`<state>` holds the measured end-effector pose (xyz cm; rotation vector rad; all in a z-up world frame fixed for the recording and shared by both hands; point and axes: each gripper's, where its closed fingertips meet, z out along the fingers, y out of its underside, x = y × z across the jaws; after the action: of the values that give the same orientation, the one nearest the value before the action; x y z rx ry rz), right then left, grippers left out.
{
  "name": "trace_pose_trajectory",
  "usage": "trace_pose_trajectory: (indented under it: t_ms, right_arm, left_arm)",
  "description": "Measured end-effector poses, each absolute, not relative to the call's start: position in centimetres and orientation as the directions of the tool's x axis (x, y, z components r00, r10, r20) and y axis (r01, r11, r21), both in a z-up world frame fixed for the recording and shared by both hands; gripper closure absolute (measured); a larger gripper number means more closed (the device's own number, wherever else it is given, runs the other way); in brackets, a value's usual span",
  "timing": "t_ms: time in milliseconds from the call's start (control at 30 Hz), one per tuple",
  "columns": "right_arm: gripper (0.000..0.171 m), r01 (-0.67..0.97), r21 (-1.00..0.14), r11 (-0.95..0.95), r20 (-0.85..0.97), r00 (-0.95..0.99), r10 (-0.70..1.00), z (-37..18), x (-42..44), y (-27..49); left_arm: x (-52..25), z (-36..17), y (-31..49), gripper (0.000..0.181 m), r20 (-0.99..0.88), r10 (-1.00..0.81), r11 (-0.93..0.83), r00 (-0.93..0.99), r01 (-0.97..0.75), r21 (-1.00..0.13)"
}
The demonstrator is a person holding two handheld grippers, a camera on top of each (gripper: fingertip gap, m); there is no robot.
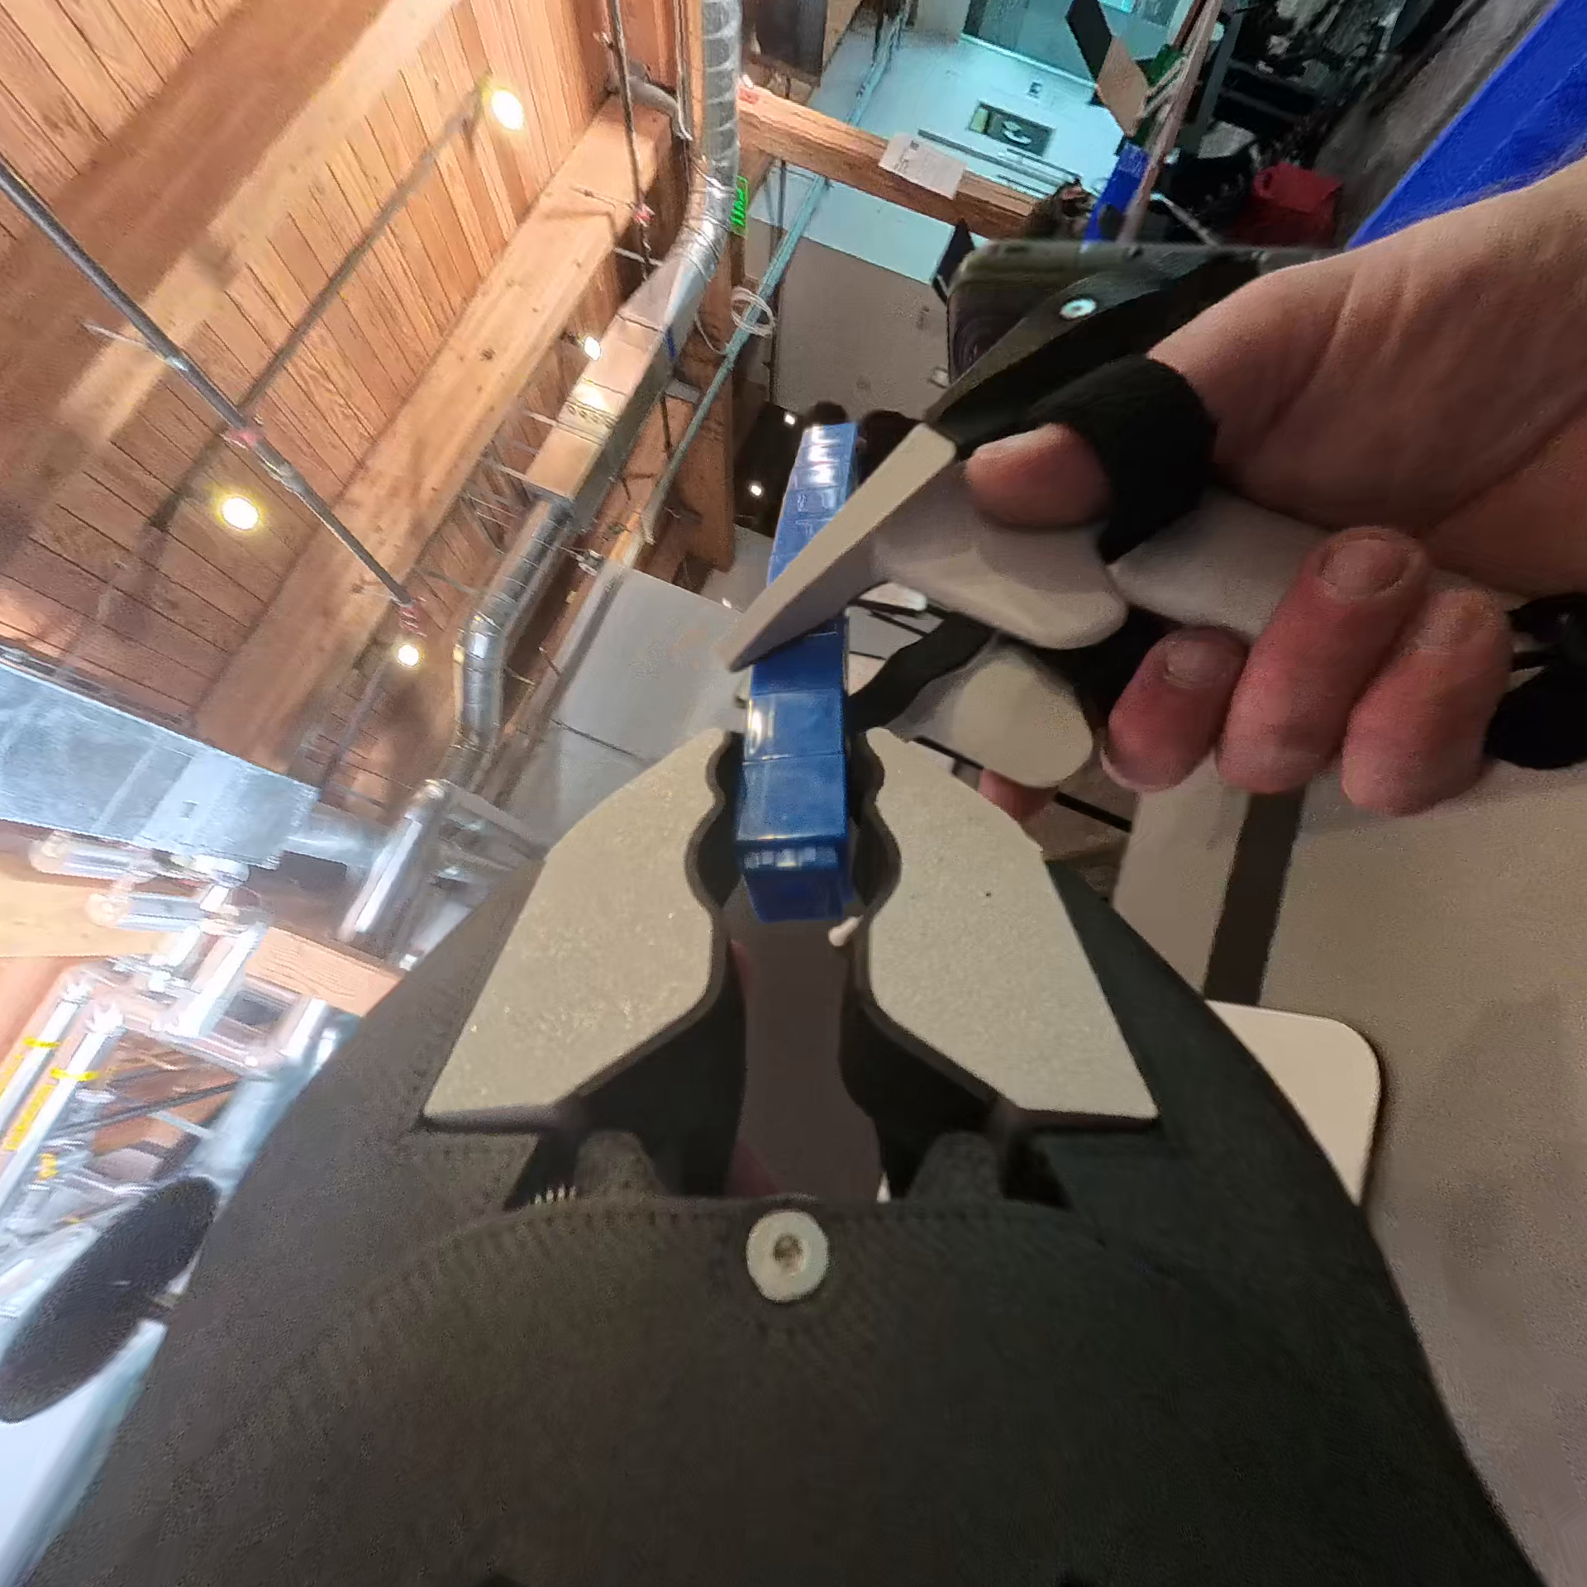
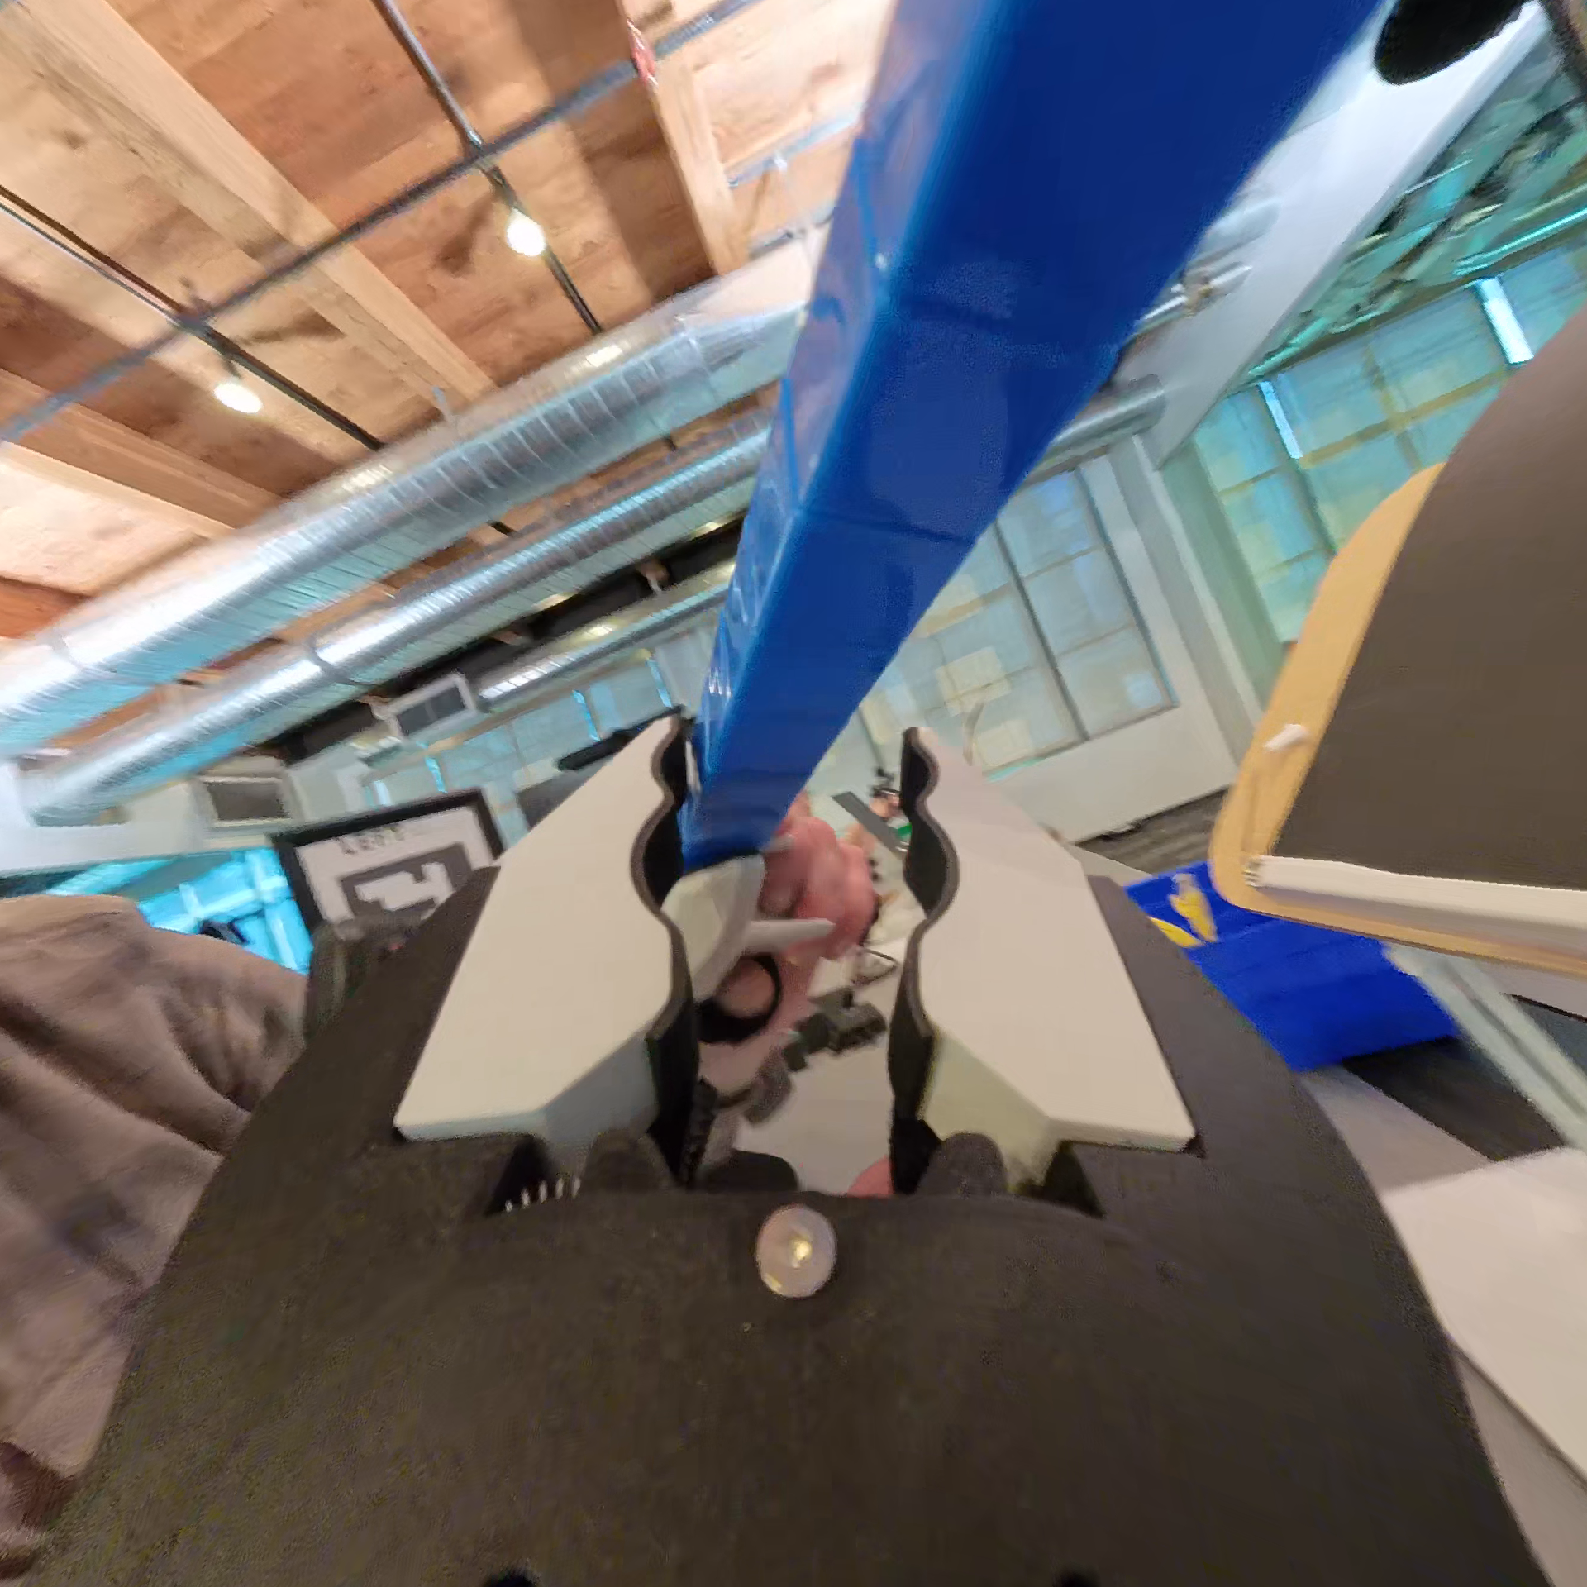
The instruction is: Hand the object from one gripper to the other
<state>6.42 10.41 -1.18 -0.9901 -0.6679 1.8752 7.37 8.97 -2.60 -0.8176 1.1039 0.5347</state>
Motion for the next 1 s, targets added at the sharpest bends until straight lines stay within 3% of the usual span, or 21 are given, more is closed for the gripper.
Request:
trace_pose_trajectory:
  t_ms: [67, 133, 233, 467, 600, 700, 833, 900, 1000]
  right_arm:
    - [0.116, -0.425, -0.821, -0.38, -0.33, -0.19, 0.925, -2.1, 6.5, 11.4]
    - [0.118, -0.364, -0.898, -0.247, -0.25, -0.04, 0.967, -3.3, 6.8, 12.8]
    - [0.121, -0.122, -0.991, 0.05, 0.024, 0.21, 0.977, -6.0, 7.2, 14.7]
    - [0.118, 0.234, -0.859, 0.455, 0.512, 0.392, 0.765, -6.7, 7.7, 15.7]
    - [0.117, 0.378, -0.771, 0.513, 0.631, 0.338, 0.699, -9.1, 7.0, 16.1]
    - [0.13, 0.416, -0.749, 0.516, 0.639, 0.245, 0.729, -11.1, 5.7, 15.2]
    - [0.13, 0.411, -0.773, 0.483, 0.585, 0.17, 0.793, -13.2, 4.3, 14.1]
    - [0.15, 0.39, -0.799, 0.457, 0.553, 0.18, 0.813, -13.3, 4.0, 14.0]
    - [0.151, 0.383, -0.822, 0.422, 0.511, 0.167, 0.843, -13.7, 3.9, 13.9]
  left_arm:
    - [6.4, -1.9, 9.5, 0.158, -0.915, -0.086, 0.567, 0.395, -0.736, -0.371]
    - [5.0, -1.5, 10.3, 0.158, -0.921, -0.145, 0.506, 0.362, -0.772, -0.384]
    - [3.1, -0.8, 11.4, 0.158, -0.911, -0.272, 0.408, 0.31, -0.82, -0.401]
    - [1.2, -1.7, 11.3, 0.158, -0.817, -0.575, 0.274, 0.033, -0.934, -0.231]
    - [0.8, -2.8, 9.6, 0.158, -0.669, -0.73, 0.284, -0.139, -0.952, -0.112]
    - [1.1, -2.7, 9.0, 0.158, -0.589, -0.784, 0.298, -0.199, -0.951, -0.076]
    - [1.9, -2.1, 8.8, 0.158, -0.535, -0.815, 0.314, -0.221, -0.945, -0.089]
    - [2.0, -2.1, 8.7, 0.158, -0.512, -0.826, 0.321, -0.237, -0.943, -0.081]
    - [2.0, -2.5, 8.9, 0.158, -0.495, -0.831, 0.326, -0.253, -0.943, -0.066]
